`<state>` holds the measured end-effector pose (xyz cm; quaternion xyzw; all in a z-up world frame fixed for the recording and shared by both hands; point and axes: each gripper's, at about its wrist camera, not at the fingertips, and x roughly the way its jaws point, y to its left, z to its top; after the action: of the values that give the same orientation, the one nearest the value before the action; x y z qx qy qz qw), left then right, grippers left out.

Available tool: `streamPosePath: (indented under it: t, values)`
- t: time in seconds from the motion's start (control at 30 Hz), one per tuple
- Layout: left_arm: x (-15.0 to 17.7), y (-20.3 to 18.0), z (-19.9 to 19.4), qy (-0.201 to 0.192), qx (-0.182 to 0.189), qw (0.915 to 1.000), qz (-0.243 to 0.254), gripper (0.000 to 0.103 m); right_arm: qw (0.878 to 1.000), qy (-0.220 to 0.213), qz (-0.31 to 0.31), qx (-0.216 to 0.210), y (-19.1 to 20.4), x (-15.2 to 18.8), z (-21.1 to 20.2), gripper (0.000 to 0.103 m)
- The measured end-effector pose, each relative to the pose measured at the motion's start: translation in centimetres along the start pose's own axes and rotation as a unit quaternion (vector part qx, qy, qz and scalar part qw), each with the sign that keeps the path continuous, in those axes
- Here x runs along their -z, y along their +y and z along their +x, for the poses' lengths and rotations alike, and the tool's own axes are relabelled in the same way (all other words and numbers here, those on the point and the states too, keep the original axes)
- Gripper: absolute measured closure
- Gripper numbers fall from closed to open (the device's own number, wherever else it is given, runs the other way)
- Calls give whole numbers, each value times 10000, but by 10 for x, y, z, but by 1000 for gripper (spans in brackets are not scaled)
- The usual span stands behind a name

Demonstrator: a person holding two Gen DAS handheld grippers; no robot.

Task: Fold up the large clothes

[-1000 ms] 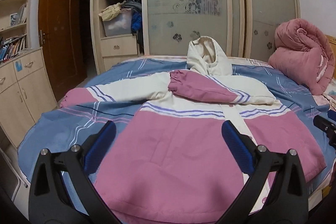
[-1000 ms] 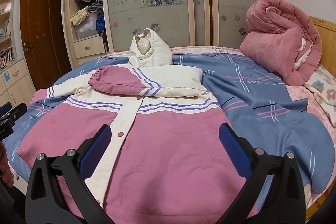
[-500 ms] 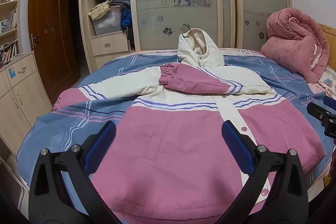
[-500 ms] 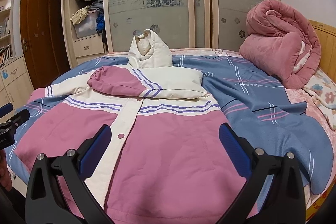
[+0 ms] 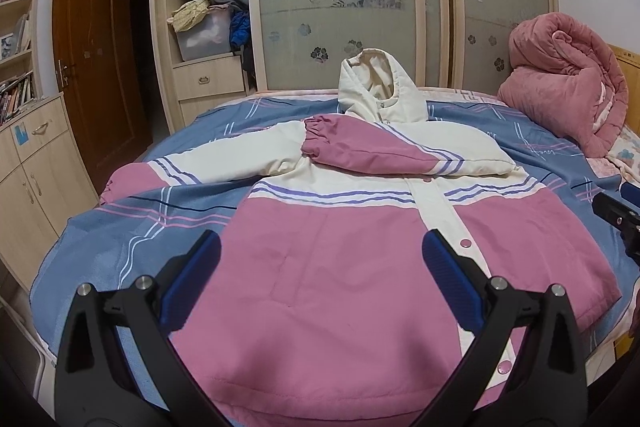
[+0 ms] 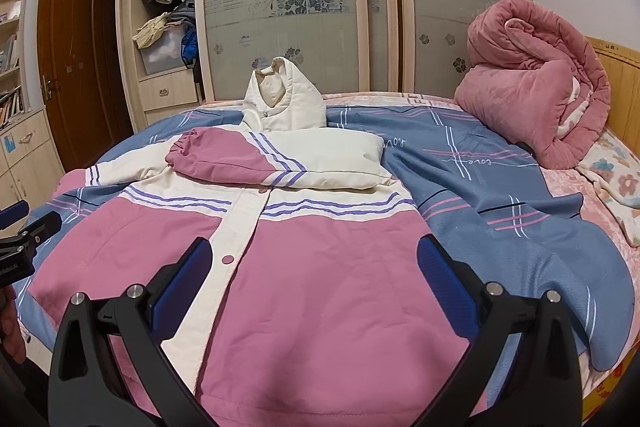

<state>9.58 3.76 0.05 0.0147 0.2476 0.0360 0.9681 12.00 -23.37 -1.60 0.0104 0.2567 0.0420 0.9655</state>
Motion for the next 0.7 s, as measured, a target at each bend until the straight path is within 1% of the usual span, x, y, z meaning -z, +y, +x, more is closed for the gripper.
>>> streamPosePath:
  t: [0.5, 0.7]
  values:
    - [2, 4, 6, 119, 32, 9999, -87, 2, 10000, 5, -23, -26, -3, 1, -2, 1]
    - [0, 25, 10, 165, 190, 9986, -470, 2, 10000, 8, -14, -48, -3, 1, -3, 1]
